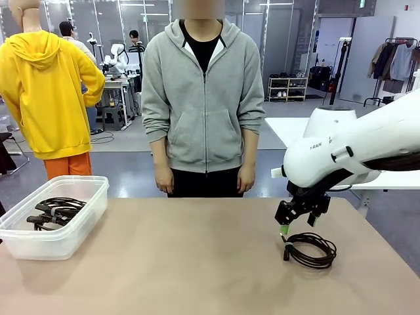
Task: Organize and store the cables.
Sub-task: Place the USB Extension Cable into the Organizing box.
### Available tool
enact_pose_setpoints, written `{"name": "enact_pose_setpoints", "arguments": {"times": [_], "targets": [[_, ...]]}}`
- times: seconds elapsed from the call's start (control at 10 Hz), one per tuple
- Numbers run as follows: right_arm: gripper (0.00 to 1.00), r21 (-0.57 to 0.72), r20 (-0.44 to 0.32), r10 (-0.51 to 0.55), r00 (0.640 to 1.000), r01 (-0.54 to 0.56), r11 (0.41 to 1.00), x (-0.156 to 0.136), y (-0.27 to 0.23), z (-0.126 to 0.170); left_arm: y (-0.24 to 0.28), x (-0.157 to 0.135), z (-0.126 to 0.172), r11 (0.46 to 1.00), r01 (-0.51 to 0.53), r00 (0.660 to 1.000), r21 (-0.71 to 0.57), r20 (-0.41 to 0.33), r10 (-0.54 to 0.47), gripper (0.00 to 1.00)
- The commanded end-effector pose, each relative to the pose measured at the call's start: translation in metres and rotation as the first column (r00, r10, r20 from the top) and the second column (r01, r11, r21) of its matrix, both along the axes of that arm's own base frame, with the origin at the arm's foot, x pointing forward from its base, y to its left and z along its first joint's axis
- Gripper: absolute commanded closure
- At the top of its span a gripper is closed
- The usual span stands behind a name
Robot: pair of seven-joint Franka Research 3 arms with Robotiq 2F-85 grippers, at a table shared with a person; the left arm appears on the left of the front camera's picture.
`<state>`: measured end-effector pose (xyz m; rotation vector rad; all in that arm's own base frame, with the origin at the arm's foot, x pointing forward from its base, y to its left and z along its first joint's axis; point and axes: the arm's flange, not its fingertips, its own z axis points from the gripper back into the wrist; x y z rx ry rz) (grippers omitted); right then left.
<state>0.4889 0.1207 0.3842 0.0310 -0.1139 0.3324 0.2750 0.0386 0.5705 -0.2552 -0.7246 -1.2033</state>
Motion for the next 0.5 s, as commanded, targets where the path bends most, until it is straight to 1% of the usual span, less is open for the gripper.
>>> {"name": "enact_pose_setpoints", "arguments": {"times": [0.0,0.2,0.4], "targets": [[0.00,-0.041,-0.014,-0.083,0.996,0.083,0.996,0.009,0.009,-0.006,0.001,0.004,0.003,1.000,-0.011,1.000,0.008,-0.003,0.011,0.00],[0.00,0.009,-0.035,-0.160,0.987,0.160,0.987,0.013,0.007,-0.021,0.001,0.004,0.003,1.000,-0.011,1.000,0.008,-0.003,0.011,0.00],[0.00,0.008,-0.053,-0.195,0.979,0.195,0.981,0.016,0.011,-0.029,0.001,0.004,0.003,1.000,-0.011,1.000,0.008,-0.003,0.011,0.00]]}}
